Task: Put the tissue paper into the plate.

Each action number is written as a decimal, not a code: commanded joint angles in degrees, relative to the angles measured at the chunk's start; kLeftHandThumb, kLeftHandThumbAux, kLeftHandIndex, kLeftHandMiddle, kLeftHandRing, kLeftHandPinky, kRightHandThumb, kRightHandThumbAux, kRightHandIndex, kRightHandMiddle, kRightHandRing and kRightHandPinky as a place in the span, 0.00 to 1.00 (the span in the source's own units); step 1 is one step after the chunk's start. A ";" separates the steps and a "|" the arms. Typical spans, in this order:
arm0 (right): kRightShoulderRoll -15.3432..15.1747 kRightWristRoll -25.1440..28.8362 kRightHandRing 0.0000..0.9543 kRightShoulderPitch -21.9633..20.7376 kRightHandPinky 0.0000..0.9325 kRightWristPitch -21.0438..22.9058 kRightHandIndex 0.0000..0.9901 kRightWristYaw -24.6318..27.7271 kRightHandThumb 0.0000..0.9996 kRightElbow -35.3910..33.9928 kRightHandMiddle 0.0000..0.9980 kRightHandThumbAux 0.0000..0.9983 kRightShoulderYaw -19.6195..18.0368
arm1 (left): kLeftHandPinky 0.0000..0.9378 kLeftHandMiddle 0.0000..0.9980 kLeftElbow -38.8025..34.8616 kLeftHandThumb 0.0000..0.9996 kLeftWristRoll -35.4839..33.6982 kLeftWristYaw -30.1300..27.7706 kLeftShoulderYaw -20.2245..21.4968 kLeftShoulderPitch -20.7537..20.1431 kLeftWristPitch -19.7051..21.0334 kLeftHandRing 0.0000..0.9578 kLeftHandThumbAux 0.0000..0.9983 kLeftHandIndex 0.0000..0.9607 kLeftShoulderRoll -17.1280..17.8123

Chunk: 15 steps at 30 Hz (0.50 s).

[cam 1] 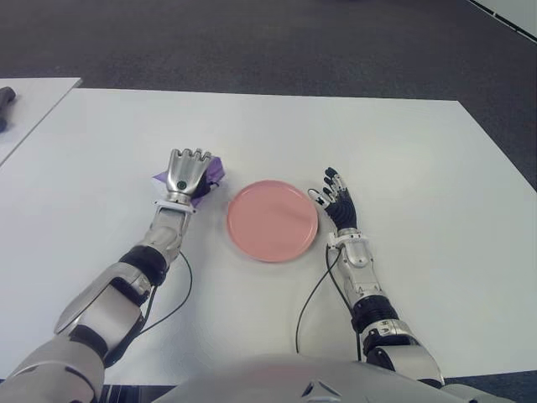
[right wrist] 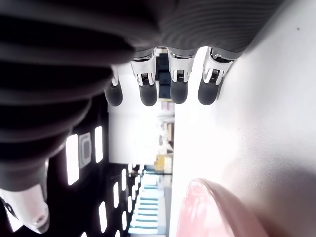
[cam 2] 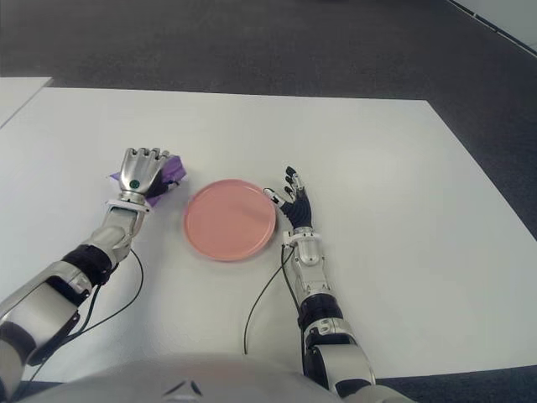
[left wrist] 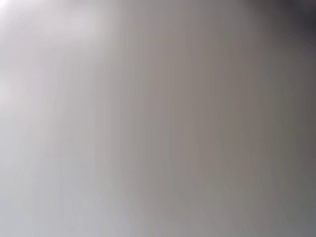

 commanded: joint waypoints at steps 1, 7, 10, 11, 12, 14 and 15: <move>0.26 0.59 0.00 4.43 0.00 3.01 0.00 -0.11 0.13 4.19 0.00 0.64 -0.42 | 0.92 0.84 -2.36 0.75 0.44 1.28 1.19 -0.30 0.11 0.89 0.69 0.46 0.97; 0.51 0.29 0.00 4.54 0.00 4.59 0.00 -1.17 0.14 2.47 0.00 0.61 -0.56 | 0.92 0.84 -8.09 0.75 0.60 2.01 3.01 -1.82 -0.15 0.88 0.69 0.46 1.30; 0.66 0.09 0.00 4.96 0.00 4.98 0.00 -1.48 0.14 1.41 0.00 0.61 -0.37 | 0.92 0.84 -12.35 0.75 0.95 0.91 3.89 -1.25 0.09 0.88 0.69 0.46 1.55; 0.70 -0.03 0.00 5.14 0.00 5.16 0.00 -1.59 0.14 1.00 0.00 0.61 -0.26 | 0.92 0.84 -14.13 0.75 1.01 0.35 4.21 -0.98 0.18 0.88 0.69 0.46 1.69; 0.73 -0.10 0.00 5.28 0.00 5.32 0.00 -1.66 0.14 0.68 0.00 0.61 -0.18 | 0.92 0.84 -15.36 0.75 1.06 -0.07 4.44 -0.76 0.24 0.89 0.69 0.46 1.79; 0.74 -0.17 0.00 5.52 0.00 5.62 0.00 -1.71 0.14 0.13 0.00 0.61 -0.08 | 0.92 0.84 -16.75 0.75 1.12 -0.67 4.80 -0.38 0.26 0.89 0.69 0.46 1.84; 0.77 -0.17 0.00 5.70 0.00 5.73 0.00 -1.71 0.14 -0.25 0.00 0.61 -0.03 | 0.92 0.84 -17.97 0.75 0.93 -0.94 5.20 -0.10 0.02 0.89 0.69 0.46 1.79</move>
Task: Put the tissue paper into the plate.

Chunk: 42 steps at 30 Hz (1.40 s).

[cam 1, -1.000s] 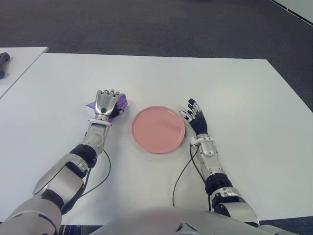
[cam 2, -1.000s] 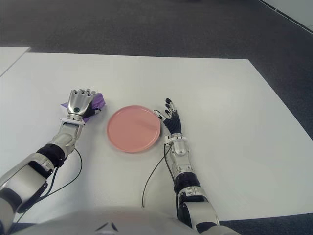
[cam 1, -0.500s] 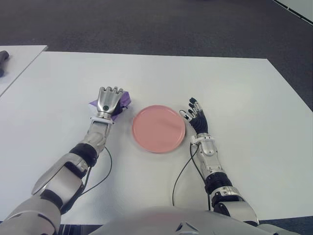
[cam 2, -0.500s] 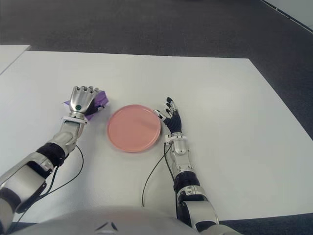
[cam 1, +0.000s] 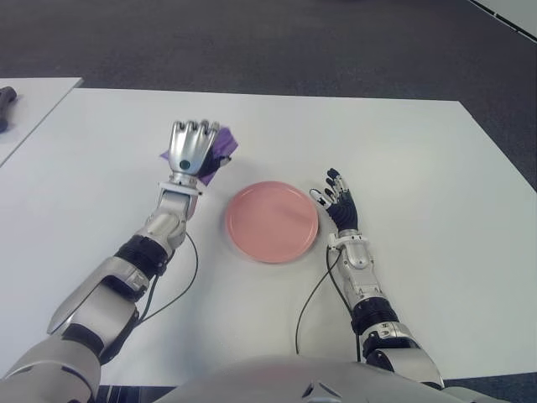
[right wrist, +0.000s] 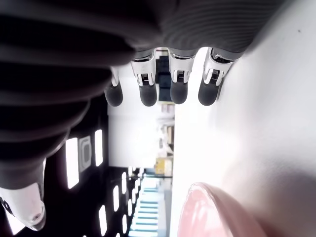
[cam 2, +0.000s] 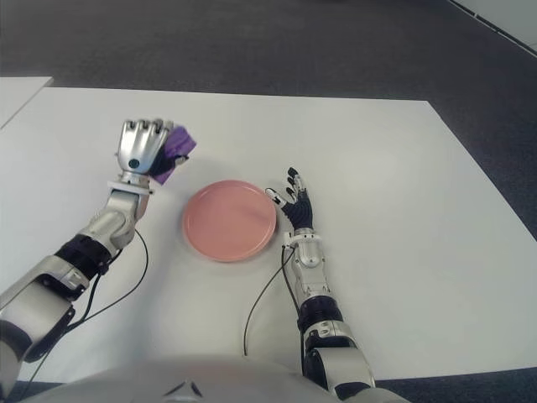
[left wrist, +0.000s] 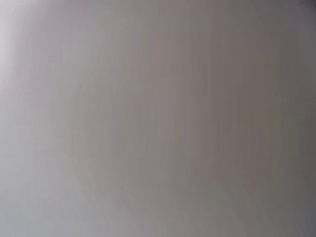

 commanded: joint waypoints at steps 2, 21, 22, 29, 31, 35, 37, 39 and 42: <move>0.50 0.10 0.00 4.96 0.00 4.49 0.00 -0.24 0.13 1.10 0.00 0.61 0.26 | 0.92 0.84 -6.82 0.75 -0.03 -1.83 1.96 1.24 -0.93 0.89 0.69 0.46 0.07; -0.96 -0.68 0.00 2.81 0.00 1.12 0.01 -1.01 0.09 7.06 0.01 0.52 0.05 | 0.91 0.83 -18.41 0.75 3.96 -5.79 2.10 0.18 -3.89 0.88 0.69 0.46 -2.82; -1.01 -0.65 0.00 2.71 0.00 0.78 0.01 -0.94 0.09 7.35 0.01 0.52 0.08 | 0.91 0.83 -18.53 0.75 4.12 -5.99 2.13 0.13 -4.19 0.88 0.69 0.46 -2.86; -0.93 -1.13 0.00 3.60 0.00 -0.85 0.01 -1.18 0.08 5.97 0.01 0.50 0.77 | 0.90 0.83 -20.08 0.75 3.19 -7.61 1.98 -1.78 -10.68 0.88 0.69 0.46 -2.80; -0.90 -1.32 0.00 3.69 0.00 -0.86 0.01 -1.46 0.08 5.70 0.01 0.50 0.86 | 0.90 0.83 -20.54 0.75 2.50 -8.24 2.18 -1.92 -12.62 0.88 0.69 0.46 -2.88; -1.06 -1.61 0.00 3.32 0.00 -0.62 0.01 -1.74 0.08 6.21 0.01 0.49 0.72 | 0.90 0.84 -22.42 0.75 1.25 -9.54 -0.19 -0.83 -17.46 0.88 0.69 0.46 -5.39; -1.12 -1.77 0.00 3.21 0.00 -0.19 0.01 -1.85 0.08 6.15 0.01 0.49 0.75 | 0.90 0.84 -22.22 0.75 0.87 -9.30 -1.35 -0.22 -19.72 0.88 0.69 0.46 -6.54; -1.23 -1.99 0.00 3.11 0.00 0.34 0.01 -1.97 0.08 6.07 0.01 0.49 0.87 | 0.91 0.83 -22.55 0.75 0.44 -9.51 -2.03 0.61 -21.51 0.88 0.69 0.46 -7.13; -1.44 -2.35 0.00 3.05 0.00 0.91 0.01 -2.10 0.08 5.89 0.01 0.49 1.08 | 0.91 0.83 -22.79 0.75 -0.08 -9.91 -2.72 1.93 -23.73 0.88 0.69 0.46 -7.74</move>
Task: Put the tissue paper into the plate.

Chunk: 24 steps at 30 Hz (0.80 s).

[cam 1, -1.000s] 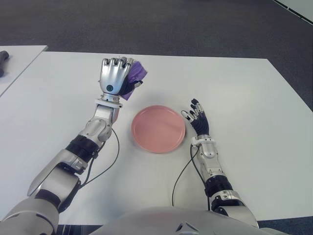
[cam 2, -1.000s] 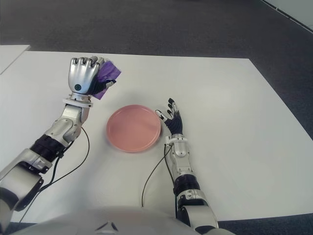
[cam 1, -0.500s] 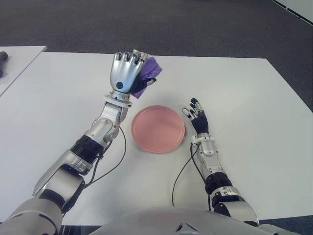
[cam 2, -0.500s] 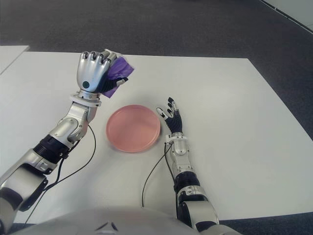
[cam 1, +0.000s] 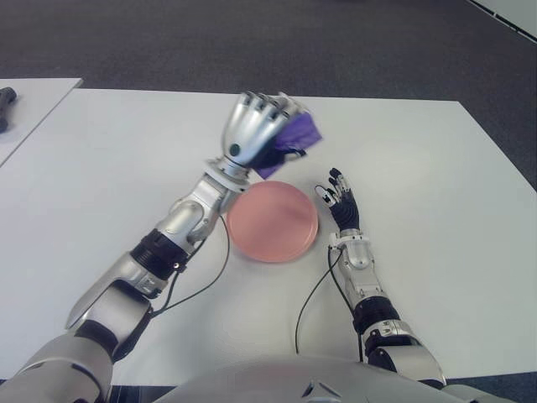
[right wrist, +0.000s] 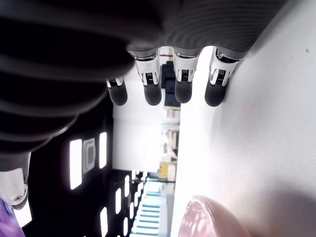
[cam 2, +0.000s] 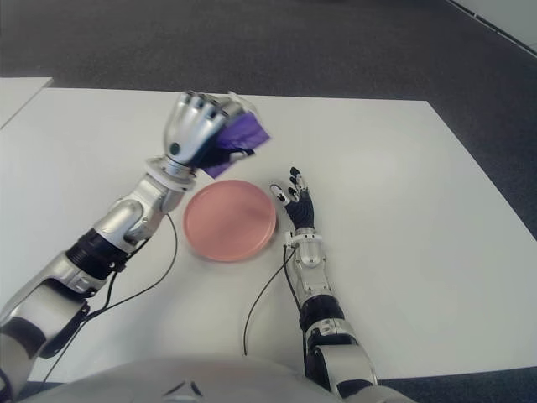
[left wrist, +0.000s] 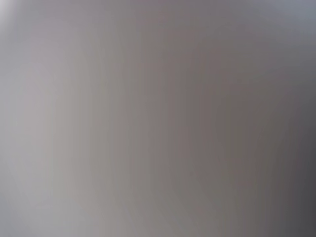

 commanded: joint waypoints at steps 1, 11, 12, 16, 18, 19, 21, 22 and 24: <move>-0.25 -0.75 0.00 4.32 0.00 3.96 0.01 -0.24 0.08 2.79 0.01 0.49 0.51 | 0.92 0.83 -0.90 0.75 -1.18 -1.81 -2.03 3.15 -4.04 0.88 0.69 0.46 -1.27; -0.41 -0.25 0.00 5.69 0.00 5.59 0.00 0.49 0.07 -0.16 0.00 0.53 0.75 | 0.91 0.82 3.88 0.75 -1.69 -5.67 -2.89 6.90 -10.31 0.88 0.69 0.46 0.23; -0.39 0.41 0.00 5.37 0.00 6.00 0.00 0.88 0.08 0.15 0.00 0.54 0.36 | 0.91 0.82 5.81 0.75 -1.20 -5.32 -3.53 7.06 -10.63 0.88 0.69 0.46 0.02; -0.39 2.45 0.00 3.32 0.00 6.37 0.00 2.06 0.09 3.36 0.00 0.59 -1.03 | 0.91 0.83 11.66 0.75 -0.38 -4.14 -5.21 7.07 -11.80 0.88 0.69 0.46 -0.80; -0.24 2.93 0.00 2.90 0.00 6.59 0.00 2.41 0.09 4.01 0.00 0.60 -1.43 | 0.91 0.83 14.38 0.75 -0.31 -3.86 -5.96 6.82 -12.53 0.88 0.69 0.46 -1.11; -0.13 3.09 0.00 2.82 0.00 6.86 0.00 2.56 0.09 4.13 0.00 0.61 -1.60 | 0.91 0.83 15.36 0.75 -0.27 -4.11 -6.31 6.84 -12.74 0.88 0.69 0.46 -1.18; -0.03 3.26 0.00 2.57 0.00 7.05 0.00 2.78 0.09 4.69 0.00 0.62 -1.87 | 0.90 0.83 16.16 0.75 -0.25 -4.51 -6.64 6.97 -13.00 0.87 0.69 0.46 -1.09; -0.08 3.33 0.00 2.31 0.00 7.10 0.00 2.92 0.09 5.31 0.00 0.63 -2.02 | 0.90 0.83 15.99 0.75 -0.34 -4.99 -6.68 7.35 -13.12 0.87 0.69 0.46 -0.72; -0.14 3.31 0.00 1.96 0.00 7.04 0.00 3.05 0.09 6.14 0.00 0.63 -2.19 | 0.89 0.82 15.69 0.75 -0.49 -5.52 -6.70 8.03 -13.31 0.87 0.69 0.46 -0.08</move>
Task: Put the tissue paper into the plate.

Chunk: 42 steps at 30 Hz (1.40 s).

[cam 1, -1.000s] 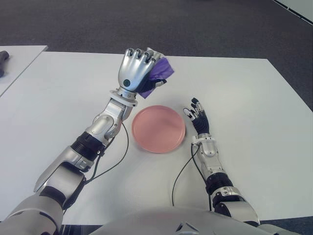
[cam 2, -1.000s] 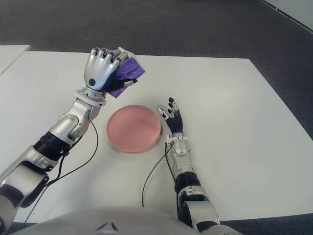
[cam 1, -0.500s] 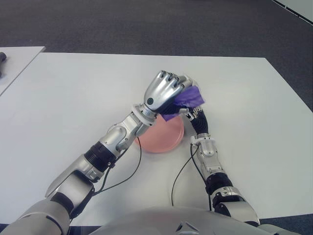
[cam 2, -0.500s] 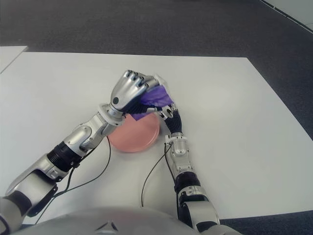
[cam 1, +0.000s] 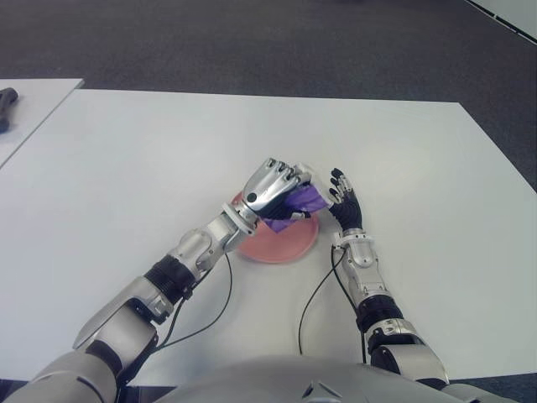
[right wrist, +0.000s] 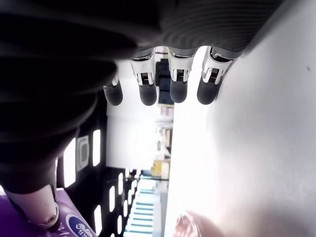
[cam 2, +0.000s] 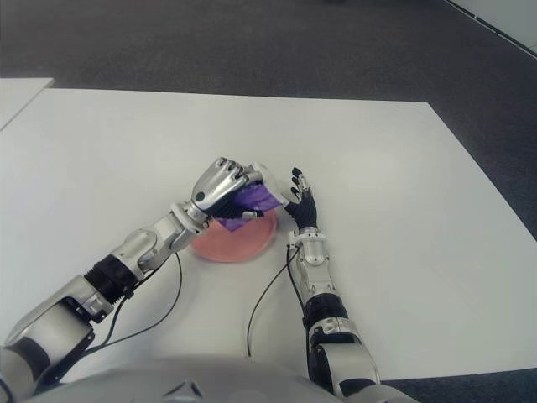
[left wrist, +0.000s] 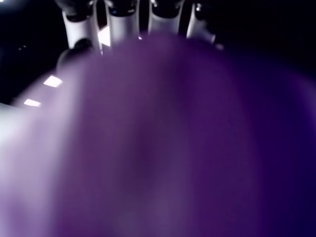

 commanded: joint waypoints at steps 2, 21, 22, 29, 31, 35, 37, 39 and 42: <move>0.54 1.53 0.00 3.02 0.00 4.48 0.00 0.61 0.09 5.57 0.00 0.63 -0.95 | 0.89 0.82 2.17 0.75 0.65 -3.23 -1.63 2.69 -0.57 0.87 0.69 0.46 1.74; 0.86 1.16 0.00 3.77 0.00 4.37 0.00 -0.03 0.10 4.24 0.00 0.63 -0.46 | 0.88 0.82 7.09 0.75 4.02 -3.03 -3.04 1.20 0.73 0.87 0.69 0.46 3.49; 0.87 1.39 0.00 3.60 0.00 3.99 0.00 0.18 0.10 4.79 0.00 0.63 -0.59 | 0.88 0.82 7.17 0.75 4.16 -2.79 -2.98 1.09 0.99 0.87 0.69 0.46 3.52; 0.96 1.91 0.00 3.16 0.00 2.49 0.00 0.66 0.09 6.39 0.00 0.62 -0.94 | 0.89 0.82 6.89 0.75 4.79 -1.77 -2.95 0.93 2.03 0.87 0.69 0.46 3.80; 0.90 2.04 0.00 2.81 0.00 2.04 0.00 0.94 0.09 7.34 0.00 0.62 -1.06 | 0.89 0.82 6.76 0.75 5.00 -1.46 -2.96 0.97 2.15 0.87 0.69 0.46 3.83; 0.61 2.17 0.00 1.98 0.00 1.54 0.00 1.26 0.08 9.45 0.00 0.60 -1.32 | 0.90 0.82 6.43 0.75 5.41 -0.43 -3.03 1.09 2.22 0.87 0.69 0.46 3.96; 0.56 1.99 0.00 1.80 0.00 1.18 0.00 0.88 0.08 10.00 0.00 0.60 -1.37 | 0.90 0.82 6.25 0.75 5.44 -0.19 -3.02 1.06 1.96 0.87 0.69 0.46 4.11; 0.34 1.45 0.00 1.68 0.00 0.99 0.00 0.21 0.07 10.27 0.00 0.60 -1.25 | 0.90 0.82 6.03 0.75 5.58 0.15 -2.99 0.95 1.75 0.87 0.69 0.46 4.34; 0.39 0.29 0.00 2.47 0.00 1.73 0.00 -1.12 0.07 8.07 0.00 0.60 -0.56 | 0.90 0.82 5.56 0.75 5.80 0.62 -2.89 0.71 1.47 0.87 0.69 0.46 4.70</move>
